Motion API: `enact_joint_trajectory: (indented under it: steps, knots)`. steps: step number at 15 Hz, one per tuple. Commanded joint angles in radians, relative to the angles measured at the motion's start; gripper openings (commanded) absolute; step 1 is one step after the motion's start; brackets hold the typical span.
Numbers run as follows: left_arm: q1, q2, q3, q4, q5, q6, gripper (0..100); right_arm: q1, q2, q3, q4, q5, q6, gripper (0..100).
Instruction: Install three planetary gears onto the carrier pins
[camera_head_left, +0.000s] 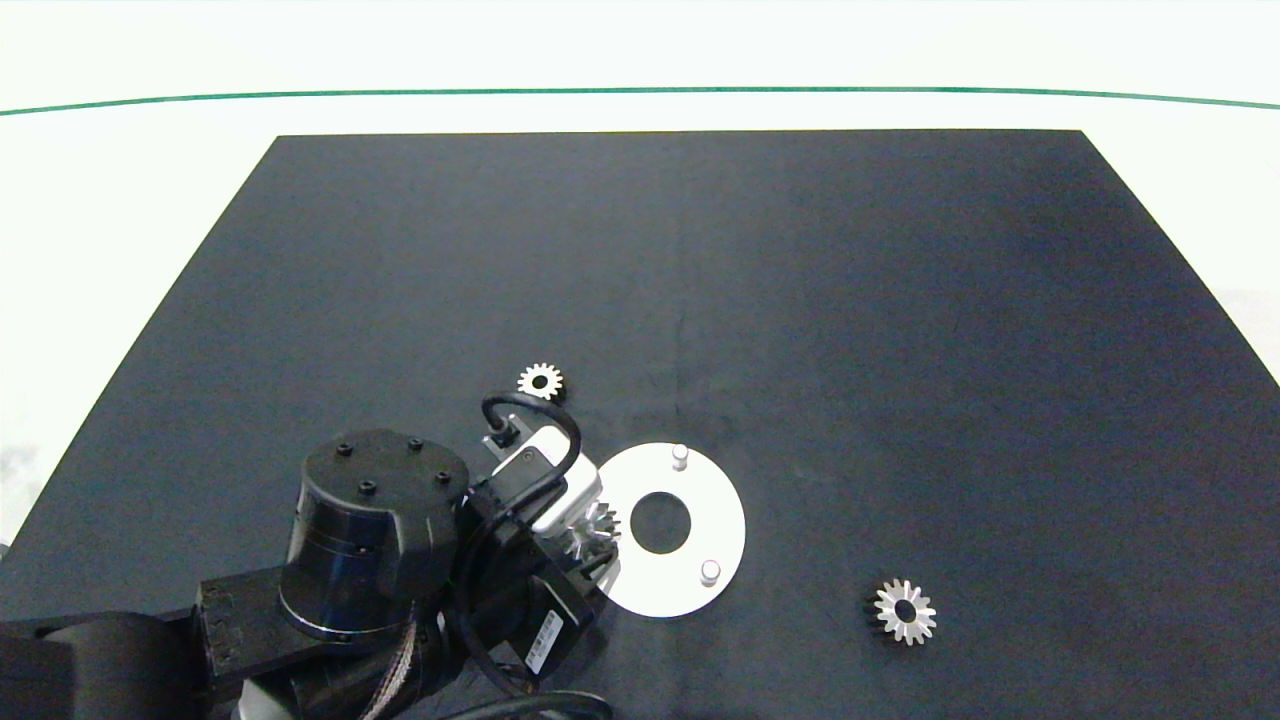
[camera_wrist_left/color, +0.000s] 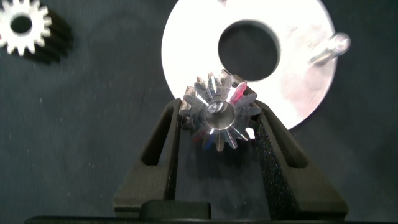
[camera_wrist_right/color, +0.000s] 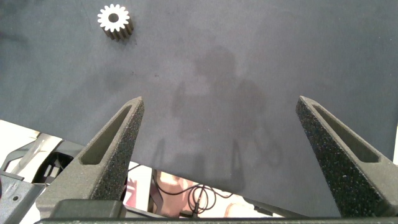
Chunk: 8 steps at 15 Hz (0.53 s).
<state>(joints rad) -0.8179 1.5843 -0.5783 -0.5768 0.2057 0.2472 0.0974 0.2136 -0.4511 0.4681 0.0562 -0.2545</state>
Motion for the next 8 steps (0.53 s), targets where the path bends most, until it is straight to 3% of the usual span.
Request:
enact_joint_trajectory:
  steps: [1,8]
  knots:
    - [-0.003,0.005,-0.006,-0.005,0.001,0.001,0,0.001,0.001,0.0,0.003,0.001,-0.002,100]
    - [-0.003,0.017,-0.006,-0.002,0.003,0.006,0,0.001,-0.003,0.0,0.003,0.001,-0.002,100]
